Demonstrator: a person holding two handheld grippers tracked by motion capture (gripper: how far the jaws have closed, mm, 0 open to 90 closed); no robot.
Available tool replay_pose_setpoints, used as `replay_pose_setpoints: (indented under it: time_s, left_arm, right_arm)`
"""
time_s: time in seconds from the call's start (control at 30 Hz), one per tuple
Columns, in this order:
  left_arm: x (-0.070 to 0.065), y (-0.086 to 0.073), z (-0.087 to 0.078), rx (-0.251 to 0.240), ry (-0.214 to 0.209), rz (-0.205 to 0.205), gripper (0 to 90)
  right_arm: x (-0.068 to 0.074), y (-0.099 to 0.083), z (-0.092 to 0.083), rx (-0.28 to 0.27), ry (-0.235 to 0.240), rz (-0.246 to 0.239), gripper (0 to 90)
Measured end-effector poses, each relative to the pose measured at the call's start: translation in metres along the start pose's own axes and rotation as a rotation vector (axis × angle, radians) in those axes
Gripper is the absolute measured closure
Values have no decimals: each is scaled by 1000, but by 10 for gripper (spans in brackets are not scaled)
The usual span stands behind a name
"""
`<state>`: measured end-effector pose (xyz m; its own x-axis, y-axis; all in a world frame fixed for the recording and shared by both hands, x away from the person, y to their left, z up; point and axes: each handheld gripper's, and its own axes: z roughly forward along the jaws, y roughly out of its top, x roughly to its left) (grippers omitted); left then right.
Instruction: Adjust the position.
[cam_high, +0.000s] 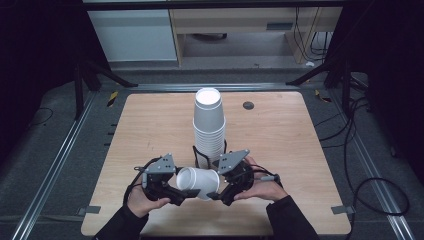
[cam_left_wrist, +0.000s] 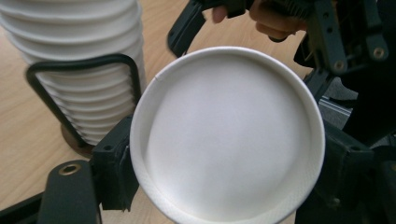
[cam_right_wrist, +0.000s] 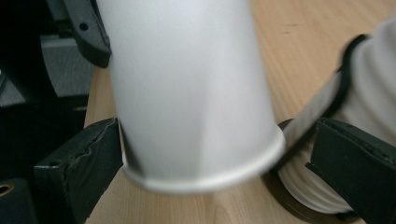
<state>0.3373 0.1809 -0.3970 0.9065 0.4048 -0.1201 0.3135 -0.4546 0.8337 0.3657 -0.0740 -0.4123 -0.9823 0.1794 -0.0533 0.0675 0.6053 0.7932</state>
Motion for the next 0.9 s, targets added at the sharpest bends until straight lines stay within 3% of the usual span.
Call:
replay_pose_setpoints:
  time_s: [0.07, 0.13, 0.2, 0.37, 0.47, 0.73, 0.9]
  left_arm:
    - [1, 0, -2, -10, 4, 0, 215]
    - [3, 1, -7, -39, 5, 2, 214]
    - [4, 2, -12, -74, -2, -2, 214]
    - [5, 4, -15, -129, -13, 7, 214]
    - [5, 7, -13, -155, -58, 22, 213]
    - [5, 15, -4, -201, -119, 47, 213]
    - [5, 12, 6, -181, -121, 51, 213]
  right_arm:
    - [-1, -2, -5, -18, -3, 14, 25]
    - [-3, -11, -18, -76, -9, 60, 25]
    - [-2, -17, -22, -95, -14, 86, 26]
    - [0, -26, -27, -110, -10, 116, 32]
    - [1, -31, -28, -115, -4, 129, 28]
    - [3, -37, -34, -205, 19, 179, 24]
    - [4, -40, -31, -208, 41, 172, 23]
